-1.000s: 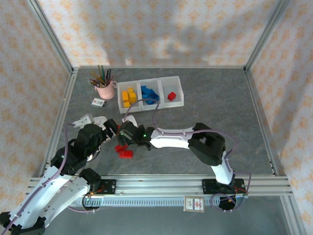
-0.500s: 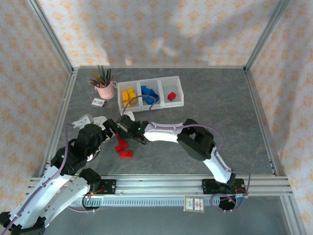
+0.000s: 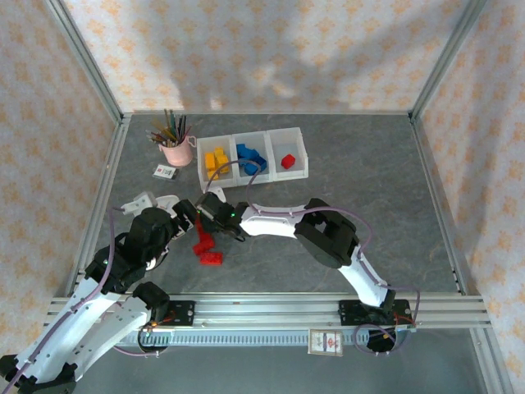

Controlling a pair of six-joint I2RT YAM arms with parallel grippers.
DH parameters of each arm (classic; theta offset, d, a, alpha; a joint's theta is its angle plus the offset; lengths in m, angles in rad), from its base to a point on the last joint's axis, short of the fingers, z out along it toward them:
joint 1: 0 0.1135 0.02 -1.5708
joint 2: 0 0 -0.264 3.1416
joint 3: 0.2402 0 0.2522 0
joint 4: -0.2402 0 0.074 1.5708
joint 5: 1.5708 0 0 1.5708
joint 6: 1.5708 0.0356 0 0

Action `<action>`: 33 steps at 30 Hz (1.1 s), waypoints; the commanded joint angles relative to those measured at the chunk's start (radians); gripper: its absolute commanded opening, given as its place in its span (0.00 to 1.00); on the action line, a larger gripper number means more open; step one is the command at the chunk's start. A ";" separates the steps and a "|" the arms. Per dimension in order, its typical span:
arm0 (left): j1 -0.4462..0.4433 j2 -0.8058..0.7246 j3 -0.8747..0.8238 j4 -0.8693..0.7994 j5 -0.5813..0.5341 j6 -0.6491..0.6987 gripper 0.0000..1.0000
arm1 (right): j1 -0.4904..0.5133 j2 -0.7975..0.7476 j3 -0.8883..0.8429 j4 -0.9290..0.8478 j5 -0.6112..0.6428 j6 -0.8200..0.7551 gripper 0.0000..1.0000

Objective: Sort the legos into containers by color
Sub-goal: Pick up the lego from the middle-left of the table, then place the lego in the container.

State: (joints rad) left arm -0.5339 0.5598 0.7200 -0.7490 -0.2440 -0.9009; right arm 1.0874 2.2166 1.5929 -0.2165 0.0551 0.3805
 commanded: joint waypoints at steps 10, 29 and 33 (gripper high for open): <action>0.008 0.051 0.030 0.054 0.023 0.029 1.00 | -0.046 -0.201 -0.134 -0.014 0.032 0.022 0.44; 0.008 0.323 0.057 0.364 0.173 0.125 0.99 | -0.505 -0.324 -0.118 -0.027 0.080 -0.047 0.47; 0.008 0.370 0.075 0.400 0.176 0.136 0.99 | -0.560 -0.220 -0.012 -0.020 0.076 -0.079 0.48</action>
State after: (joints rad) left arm -0.5339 0.9104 0.7586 -0.4137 -0.0814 -0.7948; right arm 0.5480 1.9331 1.5154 -0.2306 0.1051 0.3431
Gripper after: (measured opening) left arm 0.994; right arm 0.479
